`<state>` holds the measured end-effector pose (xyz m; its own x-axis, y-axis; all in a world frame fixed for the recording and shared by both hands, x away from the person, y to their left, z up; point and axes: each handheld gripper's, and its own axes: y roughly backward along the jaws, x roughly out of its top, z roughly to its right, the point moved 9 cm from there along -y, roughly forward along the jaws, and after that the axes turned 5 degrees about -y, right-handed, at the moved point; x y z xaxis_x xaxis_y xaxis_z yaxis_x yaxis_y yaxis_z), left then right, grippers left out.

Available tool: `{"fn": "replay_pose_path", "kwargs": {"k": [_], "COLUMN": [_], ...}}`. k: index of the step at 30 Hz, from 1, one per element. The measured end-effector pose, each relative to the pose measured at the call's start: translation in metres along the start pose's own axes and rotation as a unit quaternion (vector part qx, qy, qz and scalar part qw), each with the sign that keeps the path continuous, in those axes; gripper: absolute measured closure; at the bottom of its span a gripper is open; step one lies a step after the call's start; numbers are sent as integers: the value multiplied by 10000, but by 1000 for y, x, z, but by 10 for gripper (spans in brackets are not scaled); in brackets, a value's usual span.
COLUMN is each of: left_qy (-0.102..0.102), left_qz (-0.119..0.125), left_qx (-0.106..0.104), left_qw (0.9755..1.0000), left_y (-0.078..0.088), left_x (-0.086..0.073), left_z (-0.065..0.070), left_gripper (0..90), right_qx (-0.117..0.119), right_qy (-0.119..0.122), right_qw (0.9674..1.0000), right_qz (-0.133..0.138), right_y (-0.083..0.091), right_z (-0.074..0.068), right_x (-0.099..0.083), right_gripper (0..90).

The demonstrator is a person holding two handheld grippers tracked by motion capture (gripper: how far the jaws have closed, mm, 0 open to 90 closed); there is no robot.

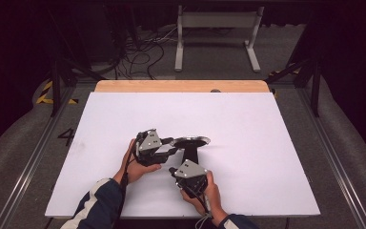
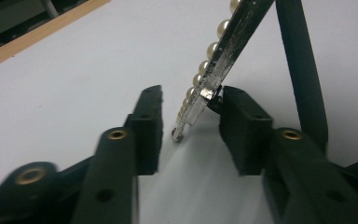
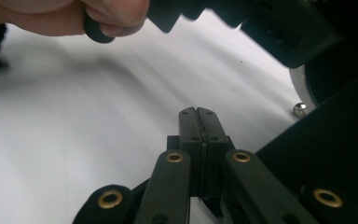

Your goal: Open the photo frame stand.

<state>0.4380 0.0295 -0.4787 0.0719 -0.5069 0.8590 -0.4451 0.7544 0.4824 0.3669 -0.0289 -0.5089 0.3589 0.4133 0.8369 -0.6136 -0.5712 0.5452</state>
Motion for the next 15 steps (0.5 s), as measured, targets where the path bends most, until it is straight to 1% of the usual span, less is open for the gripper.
{"fn": "replay_pose_path", "kwargs": {"k": [1,2,3,4,7,10,12,13,15], "left_qy": [5,40,17,39,28,71,67,63,-11], "left_qz": [5,5,-3,7,19,3,-31,-54,-163], "left_qx": [-11,-23,-35,-40,-12,-22,-34,-17,109], "left_qw": [10000,10000,10000,10000,10000,10000,10000,10000,9998], "left_y": [0,-1,-2,-2,-3,-5,-7,-7,-6], "left_x": [0,-1,-1,-1,0,0,-1,0,-1], "left_z": [0,1,1,2,2,3,4,4,3], "left_gripper": [670,684,697,701,680,621,621,644,690], "right_qx": [-40,-131,-218,-246,-366,-377,-359,-368,-377], "right_qy": [-38,12,101,148,254,247,229,236,261], "right_qw": [10000,9999,9997,9996,9990,9990,9991,9990,9989], "right_qz": [8,-21,5,47,28,5,-27,-32,-66], "right_y": [-2,-4,-5,-4,-5,-6,-7,-7,-7], "right_z": [0,0,-1,-2,-3,-2,-2,-2,-1], "right_x": [-1,-1,0,1,1,0,0,0,-1], "right_gripper": [900,900,900,900,900,900,900,900,900]}}
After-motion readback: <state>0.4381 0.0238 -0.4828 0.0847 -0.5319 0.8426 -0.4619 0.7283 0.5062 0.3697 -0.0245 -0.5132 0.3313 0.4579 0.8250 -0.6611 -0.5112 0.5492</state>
